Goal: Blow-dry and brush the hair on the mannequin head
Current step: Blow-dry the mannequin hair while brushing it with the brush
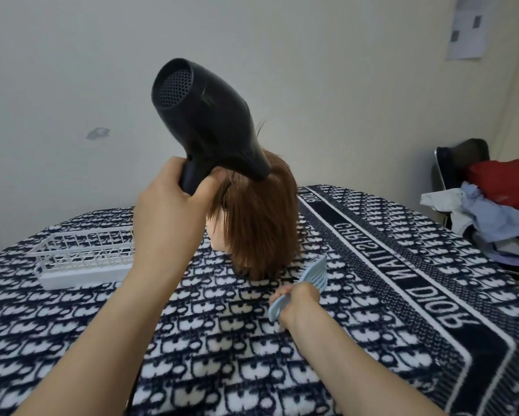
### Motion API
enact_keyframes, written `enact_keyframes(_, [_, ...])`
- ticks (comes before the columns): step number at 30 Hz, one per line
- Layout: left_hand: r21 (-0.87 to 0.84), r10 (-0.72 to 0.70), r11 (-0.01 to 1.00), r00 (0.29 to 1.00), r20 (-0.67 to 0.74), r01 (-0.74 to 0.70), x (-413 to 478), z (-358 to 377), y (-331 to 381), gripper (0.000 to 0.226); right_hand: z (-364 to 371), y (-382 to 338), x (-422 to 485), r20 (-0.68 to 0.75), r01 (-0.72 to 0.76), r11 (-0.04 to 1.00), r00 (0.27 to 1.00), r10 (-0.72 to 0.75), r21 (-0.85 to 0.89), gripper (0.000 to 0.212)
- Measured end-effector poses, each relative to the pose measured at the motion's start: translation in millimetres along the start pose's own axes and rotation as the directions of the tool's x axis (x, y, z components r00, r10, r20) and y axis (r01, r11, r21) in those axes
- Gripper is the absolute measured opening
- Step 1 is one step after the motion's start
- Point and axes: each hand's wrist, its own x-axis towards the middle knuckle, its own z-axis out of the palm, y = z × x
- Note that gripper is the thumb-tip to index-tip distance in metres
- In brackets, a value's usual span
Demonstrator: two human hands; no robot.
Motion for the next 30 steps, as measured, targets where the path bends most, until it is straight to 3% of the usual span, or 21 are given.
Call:
enact_keyframes(5, [0.024,0.048,0.999,0.996,-0.081,-0.046,-4,6,1,0.039,-11,-3,6,0.008,0.05,0.997,0.999,-0.049,-0.063,0.032])
enact_keyframes(9, [0.132,0.101,0.987,0.993,-0.06,-0.092,-3,8,7,0.031,-6,-8,7,0.103,0.12,0.98,0.989,-0.104,-0.161,0.037])
enact_keyframes(13, [0.103,0.051,0.993,0.998,-0.025,-0.048,-3,10,2,0.035,-4,-16,16,0.248,0.272,0.93,0.946,-0.211,-0.246,0.031])
enact_keyframes(15, [0.117,0.043,0.992,0.999,-0.025,-0.04,-4,9,-2,0.034,-5,-24,23,0.309,0.425,0.828,0.895,-0.322,-0.365,0.031])
enact_keyframes(19, [0.08,0.007,0.997,1.0,0.011,-0.008,-8,5,-10,0.035,5,-55,29,0.425,0.678,0.46,0.726,-0.541,-0.573,0.051])
enact_keyframes(21, [0.057,-0.011,0.998,1.0,0.008,0.011,-11,3,-14,0.037,12,-72,34,0.471,0.711,0.297,0.665,-0.579,-0.638,0.055])
enact_keyframes(23, [0.02,-0.032,0.999,0.999,0.011,0.031,-14,3,-18,0.039,14,-84,41,0.504,0.688,0.205,0.671,-0.544,-0.696,0.059])
enact_keyframes(26, [0.017,-0.04,0.999,0.999,0.016,0.04,-16,3,-22,0.038,15,-84,57,0.555,0.686,0.19,0.695,-0.457,-0.702,0.063])
enact_keyframes(30, [0.013,-0.045,0.999,0.999,0.029,0.045,-19,5,-25,0.034,28,-74,67,0.674,0.768,0.327,0.64,-0.369,-0.551,0.046])
